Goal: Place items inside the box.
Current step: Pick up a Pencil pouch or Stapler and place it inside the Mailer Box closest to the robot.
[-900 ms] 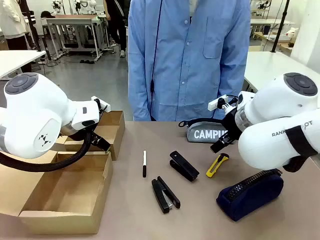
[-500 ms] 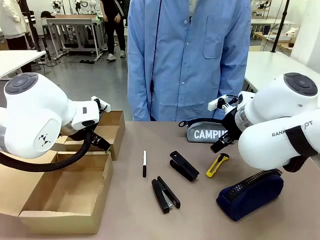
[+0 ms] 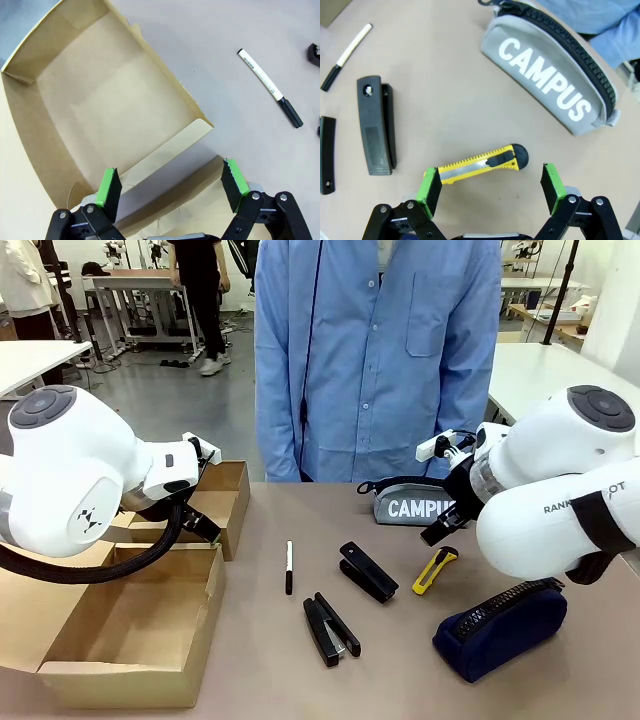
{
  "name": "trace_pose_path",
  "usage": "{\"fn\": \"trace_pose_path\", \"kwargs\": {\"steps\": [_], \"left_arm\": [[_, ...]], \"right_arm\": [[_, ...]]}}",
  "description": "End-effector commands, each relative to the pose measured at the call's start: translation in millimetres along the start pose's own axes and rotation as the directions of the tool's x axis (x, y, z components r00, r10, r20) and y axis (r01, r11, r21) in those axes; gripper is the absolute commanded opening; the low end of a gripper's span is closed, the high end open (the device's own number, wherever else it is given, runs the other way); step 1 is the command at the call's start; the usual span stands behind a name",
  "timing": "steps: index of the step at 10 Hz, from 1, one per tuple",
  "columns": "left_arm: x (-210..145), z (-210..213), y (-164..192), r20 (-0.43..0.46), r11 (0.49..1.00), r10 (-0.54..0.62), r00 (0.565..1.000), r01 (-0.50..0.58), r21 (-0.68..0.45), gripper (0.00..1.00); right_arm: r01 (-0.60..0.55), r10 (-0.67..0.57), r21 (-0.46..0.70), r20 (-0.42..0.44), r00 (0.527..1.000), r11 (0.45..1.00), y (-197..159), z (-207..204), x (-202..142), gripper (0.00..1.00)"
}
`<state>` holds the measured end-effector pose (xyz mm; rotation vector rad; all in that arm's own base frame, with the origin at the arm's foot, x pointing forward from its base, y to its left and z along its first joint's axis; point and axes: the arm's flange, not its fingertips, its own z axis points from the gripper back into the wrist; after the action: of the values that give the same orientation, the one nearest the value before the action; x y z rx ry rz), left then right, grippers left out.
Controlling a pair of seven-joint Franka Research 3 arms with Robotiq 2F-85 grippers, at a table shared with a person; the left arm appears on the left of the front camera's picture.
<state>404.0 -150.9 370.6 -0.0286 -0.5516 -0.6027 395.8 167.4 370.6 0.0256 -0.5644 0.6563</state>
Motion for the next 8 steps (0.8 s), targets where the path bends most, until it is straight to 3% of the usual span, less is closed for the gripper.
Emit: {"fn": "trace_pose_path", "kwargs": {"steps": [1, 4, 5, 6, 7, 8], "left_arm": [[0, 0, 0, 0.000, 1.000, 0.000, 1.000, 0.000, 0.000, 1.00], [0, 0, 0, 0.000, 1.000, 0.000, 1.000, 0.000, 0.000, 1.00], [3, 28, -2, 0.027, 0.999, -0.013, 1.000, 0.014, -0.032, 1.00], [7, 75, -5, 0.025, 0.988, 0.071, 0.997, -0.067, -0.140, 1.00], [7, 121, -6, 0.054, 0.979, 0.143, 0.988, -0.133, -0.154, 1.00], [-1, 170, -2, 0.110, 0.962, 0.132, 0.985, -0.100, -0.254, 1.00]], "right_arm": [[0.000, 0.000, 0.000, 0.000, 1.000, 1.000, 0, 0, 0, 1.00], [0.000, 0.000, 0.000, 0.000, 1.000, 1.000, 0, 0, 0, 1.00], [-0.057, 0.053, 0.088, 0.045, 0.998, 0.995, -3, 19, 9, 1.00], [0.024, -0.020, 0.096, -0.046, 0.999, 0.995, -13, 46, 16, 1.00], [0.115, -0.108, 0.182, -0.047, 0.993, 0.977, -29, 81, 18, 1.00], [0.185, -0.180, 0.233, -0.044, 0.983, 0.955, -49, 119, 15, 1.00]]}}
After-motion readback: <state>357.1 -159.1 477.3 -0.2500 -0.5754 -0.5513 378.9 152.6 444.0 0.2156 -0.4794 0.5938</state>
